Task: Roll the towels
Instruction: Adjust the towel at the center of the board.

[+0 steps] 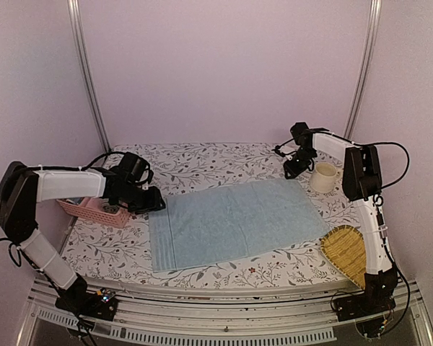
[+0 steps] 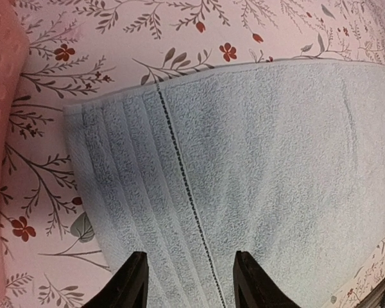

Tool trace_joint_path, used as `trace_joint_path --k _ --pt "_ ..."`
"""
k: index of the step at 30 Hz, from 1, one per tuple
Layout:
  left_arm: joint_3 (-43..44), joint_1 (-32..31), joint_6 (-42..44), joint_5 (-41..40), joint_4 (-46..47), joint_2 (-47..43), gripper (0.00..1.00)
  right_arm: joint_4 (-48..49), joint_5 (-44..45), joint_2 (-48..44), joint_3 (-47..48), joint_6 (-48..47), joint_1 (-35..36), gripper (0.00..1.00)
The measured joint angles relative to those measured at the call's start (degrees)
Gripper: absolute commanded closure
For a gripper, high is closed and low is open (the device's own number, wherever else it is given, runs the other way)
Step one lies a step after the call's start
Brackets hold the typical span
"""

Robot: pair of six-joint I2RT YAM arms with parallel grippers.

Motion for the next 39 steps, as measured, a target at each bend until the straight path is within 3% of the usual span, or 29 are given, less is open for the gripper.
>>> trace_joint_path --k 9,21,34,39 --pt "-0.68 0.04 -0.72 -1.05 0.00 -0.20 0.53 -0.70 -4.46 0.28 0.22 1.36 -0.98 0.91" --pt "-1.05 3.32 -3.65 -6.14 0.39 0.85 0.54 1.62 -6.03 -0.83 -2.29 1.62 -1.42 0.91" --pt "8.61 3.48 -4.94 -14.12 1.29 11.41 0.55 2.67 -7.82 -1.57 -3.87 1.60 -1.68 0.91" --pt "12.68 3.48 -4.74 -16.85 1.18 15.91 0.61 2.82 -8.76 -1.73 -4.31 1.62 -1.79 0.91"
